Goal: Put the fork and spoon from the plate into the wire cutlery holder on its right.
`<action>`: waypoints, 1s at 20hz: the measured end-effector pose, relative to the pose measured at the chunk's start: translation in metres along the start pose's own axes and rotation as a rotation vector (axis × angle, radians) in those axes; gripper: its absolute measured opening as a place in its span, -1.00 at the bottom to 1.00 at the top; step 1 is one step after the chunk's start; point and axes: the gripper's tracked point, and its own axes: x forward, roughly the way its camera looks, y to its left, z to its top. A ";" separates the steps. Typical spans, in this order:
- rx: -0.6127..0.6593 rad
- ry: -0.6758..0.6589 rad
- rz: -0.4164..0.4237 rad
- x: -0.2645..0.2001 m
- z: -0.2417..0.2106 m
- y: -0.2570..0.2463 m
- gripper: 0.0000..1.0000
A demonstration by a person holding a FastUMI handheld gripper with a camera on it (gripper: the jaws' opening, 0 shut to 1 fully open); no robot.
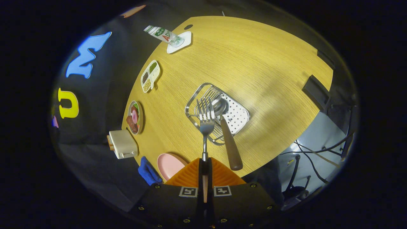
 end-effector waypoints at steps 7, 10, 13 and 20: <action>0.033 -0.026 0.007 -0.008 0.009 -0.001 -0.79; 0.047 -0.042 0.013 -0.014 0.015 -0.002 -0.73; 0.061 -0.047 0.026 -0.018 0.018 -0.002 -0.65; 0.062 -0.070 0.035 -0.028 0.016 -0.001 -0.57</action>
